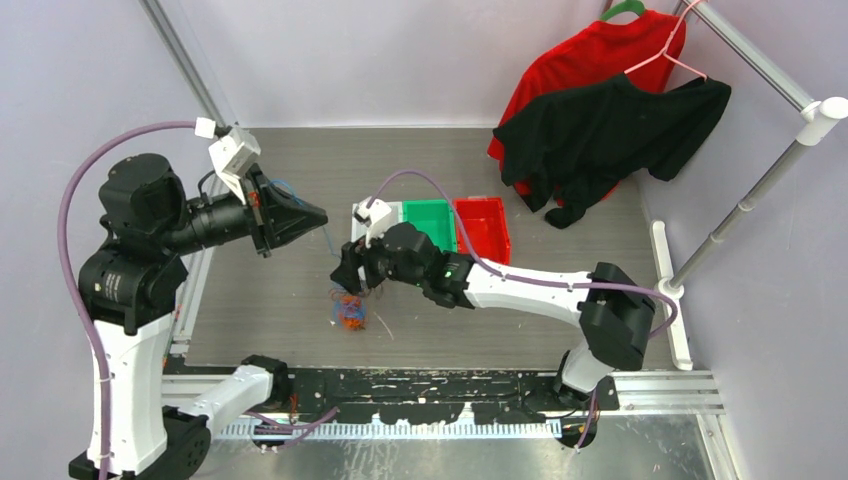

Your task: Untangle the cables

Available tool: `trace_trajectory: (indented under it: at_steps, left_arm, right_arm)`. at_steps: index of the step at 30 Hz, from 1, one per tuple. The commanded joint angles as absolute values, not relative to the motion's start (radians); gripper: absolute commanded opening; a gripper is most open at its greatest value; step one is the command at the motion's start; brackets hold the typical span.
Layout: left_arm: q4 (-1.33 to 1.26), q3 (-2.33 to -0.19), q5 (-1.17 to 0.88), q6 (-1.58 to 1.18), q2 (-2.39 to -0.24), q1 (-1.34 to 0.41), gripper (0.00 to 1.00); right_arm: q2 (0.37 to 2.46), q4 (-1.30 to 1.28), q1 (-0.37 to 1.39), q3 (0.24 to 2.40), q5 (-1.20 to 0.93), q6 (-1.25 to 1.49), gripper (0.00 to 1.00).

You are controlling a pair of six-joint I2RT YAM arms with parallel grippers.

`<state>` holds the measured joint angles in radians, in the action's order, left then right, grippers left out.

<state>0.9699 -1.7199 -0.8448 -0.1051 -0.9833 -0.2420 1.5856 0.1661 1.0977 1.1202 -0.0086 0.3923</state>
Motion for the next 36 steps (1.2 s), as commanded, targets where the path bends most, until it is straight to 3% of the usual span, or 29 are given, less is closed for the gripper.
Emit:
trace_trajectory:
  at_steps: [1, 17, 36]
  left_arm:
    - [0.908, -1.791, -0.854, -0.136, -0.994, -0.243, 0.0]
    - [0.805, -1.924, -0.75, -0.083, -0.965, -0.244, 0.0]
    - [0.655, -1.981, -0.565, 0.008, -0.92, -0.242, 0.0]
  right_arm:
    - [1.619, 0.278, 1.104, 1.107, 0.068, 0.416, 0.7]
    - [1.694, 0.292, 1.127, 1.011, 0.11, 0.469, 0.67]
    - [1.402, 0.161, 1.152, 0.759, 0.195, 0.482, 0.63]
